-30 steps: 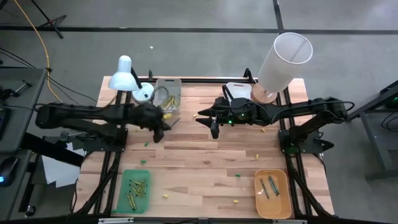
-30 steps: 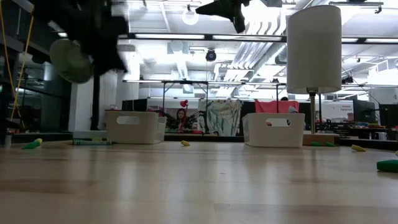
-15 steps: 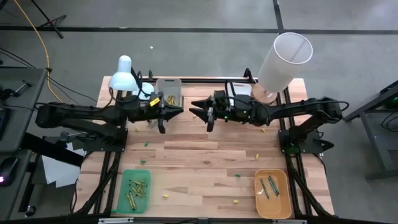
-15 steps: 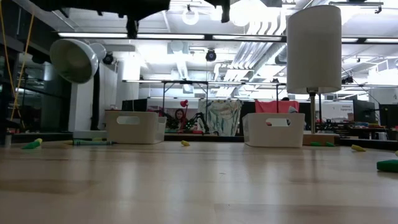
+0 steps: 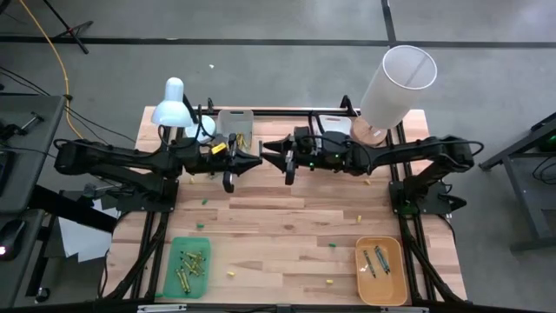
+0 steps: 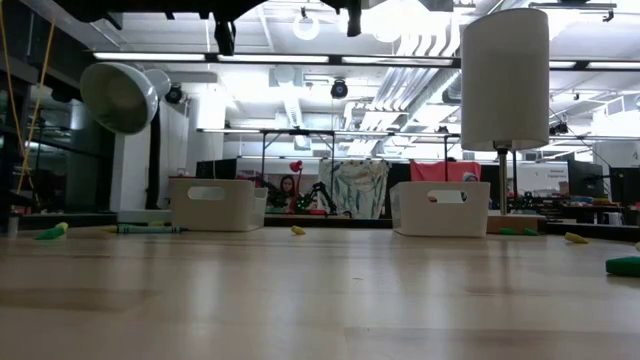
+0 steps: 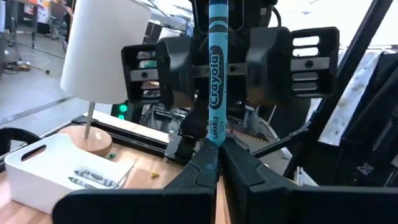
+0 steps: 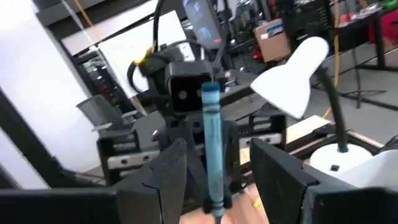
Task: Sort crayons
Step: Put the blue crayon into the yellow bin
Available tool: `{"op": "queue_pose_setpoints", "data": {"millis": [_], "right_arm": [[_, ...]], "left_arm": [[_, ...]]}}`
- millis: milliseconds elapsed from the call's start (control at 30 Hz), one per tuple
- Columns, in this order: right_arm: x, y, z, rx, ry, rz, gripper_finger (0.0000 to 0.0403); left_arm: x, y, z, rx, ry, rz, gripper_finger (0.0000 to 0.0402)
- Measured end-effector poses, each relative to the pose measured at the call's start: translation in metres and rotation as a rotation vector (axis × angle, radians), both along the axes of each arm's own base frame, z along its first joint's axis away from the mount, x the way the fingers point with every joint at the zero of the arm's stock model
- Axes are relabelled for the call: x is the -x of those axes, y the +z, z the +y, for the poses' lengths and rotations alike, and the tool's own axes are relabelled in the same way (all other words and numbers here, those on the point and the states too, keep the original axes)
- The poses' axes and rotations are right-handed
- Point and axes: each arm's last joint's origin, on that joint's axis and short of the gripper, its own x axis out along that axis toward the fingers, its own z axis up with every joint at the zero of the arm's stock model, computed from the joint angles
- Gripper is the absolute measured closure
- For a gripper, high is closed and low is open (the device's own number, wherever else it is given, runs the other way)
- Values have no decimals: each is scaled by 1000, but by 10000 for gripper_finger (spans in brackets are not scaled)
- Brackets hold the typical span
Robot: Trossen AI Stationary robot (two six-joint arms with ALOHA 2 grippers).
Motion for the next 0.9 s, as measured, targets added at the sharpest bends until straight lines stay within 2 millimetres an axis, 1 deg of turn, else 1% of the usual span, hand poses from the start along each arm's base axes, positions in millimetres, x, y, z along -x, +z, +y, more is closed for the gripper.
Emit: {"op": "queue_pose_setpoints", "data": {"millis": [267, 433, 533, 633, 767, 900], "right_arm": [[-2, 0, 1, -11, 53, -22, 236], [-2, 0, 1, -9, 57, -22, 236], [-2, -2, 1, -10, 56, -5, 240], [-2, -2, 1, -10, 56, -7, 255], [-2, -2, 1, -10, 56, 1, 282], [-2, -2, 1, -2, 56, 2, 304]], "left_arm": [[-3, 0, 0, -19, -14, -20, 401], [-14, -5, 0, -24, -38, 4, 401], [-20, -2, 0, -29, -37, 3, 401], [-20, 2, 2, -36, -30, -9, 401], [-13, 8, 4, -57, -18, -21, 401], [-8, 10, 6, -59, -12, -1, 401]]}}
